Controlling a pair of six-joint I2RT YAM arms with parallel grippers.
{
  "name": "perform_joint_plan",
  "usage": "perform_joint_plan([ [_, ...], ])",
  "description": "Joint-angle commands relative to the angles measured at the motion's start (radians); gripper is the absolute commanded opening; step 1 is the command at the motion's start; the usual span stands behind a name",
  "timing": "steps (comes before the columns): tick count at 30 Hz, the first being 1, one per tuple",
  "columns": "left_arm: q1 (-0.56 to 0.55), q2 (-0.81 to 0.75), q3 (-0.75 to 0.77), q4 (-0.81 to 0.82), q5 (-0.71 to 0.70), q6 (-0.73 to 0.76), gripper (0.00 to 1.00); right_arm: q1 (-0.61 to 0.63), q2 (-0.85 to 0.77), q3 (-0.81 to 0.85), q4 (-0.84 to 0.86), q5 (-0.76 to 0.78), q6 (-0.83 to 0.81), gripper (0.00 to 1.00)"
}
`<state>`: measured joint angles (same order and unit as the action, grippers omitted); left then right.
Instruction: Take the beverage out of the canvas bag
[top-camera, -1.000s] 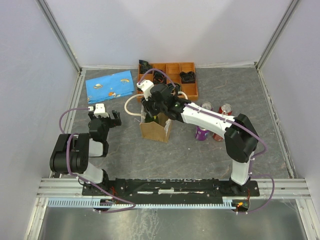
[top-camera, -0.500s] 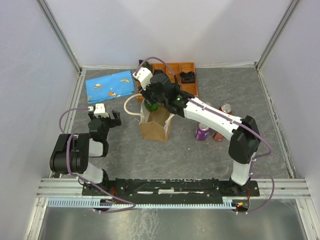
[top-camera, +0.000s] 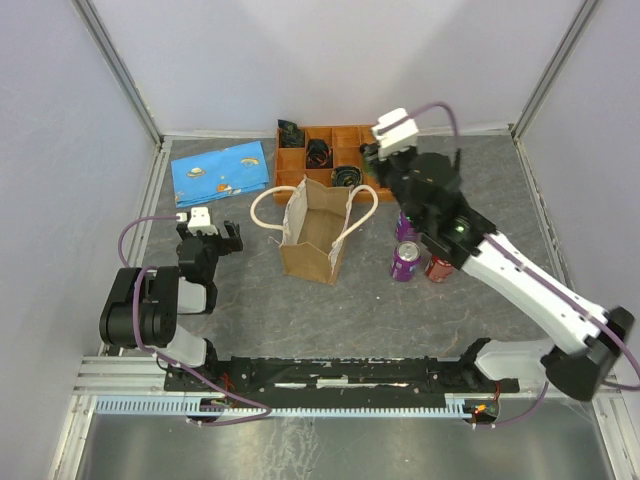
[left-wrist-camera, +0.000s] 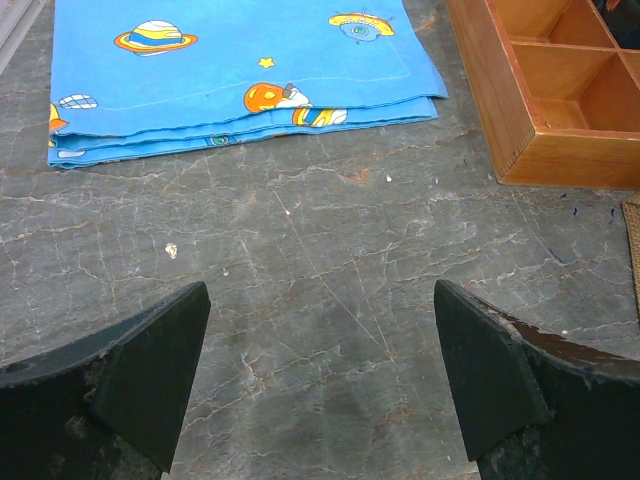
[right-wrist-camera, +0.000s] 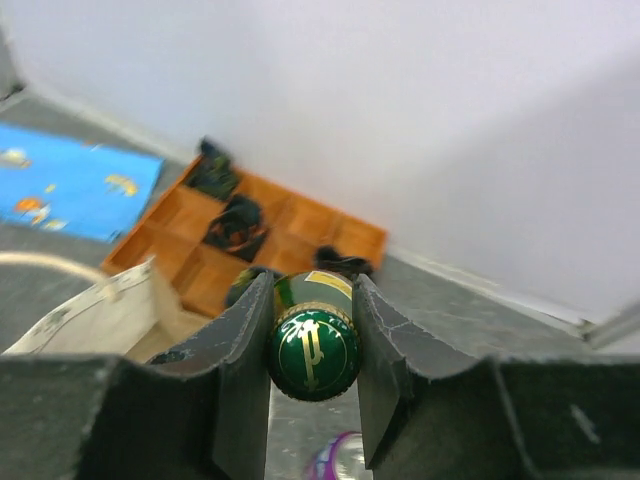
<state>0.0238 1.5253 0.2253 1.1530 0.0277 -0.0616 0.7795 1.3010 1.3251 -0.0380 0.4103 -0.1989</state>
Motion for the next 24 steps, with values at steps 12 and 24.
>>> perform_joint_plan([
  [12,-0.003,-0.005,0.005,0.038,-0.010,0.036,0.99,-0.061,-0.282,-0.128,0.129,0.282,0.010,0.00],
  [24,-0.005,-0.004,0.005,0.038,-0.009,0.036,0.99,-0.125,-0.207,-0.198,0.061,0.101,0.193,0.00],
])
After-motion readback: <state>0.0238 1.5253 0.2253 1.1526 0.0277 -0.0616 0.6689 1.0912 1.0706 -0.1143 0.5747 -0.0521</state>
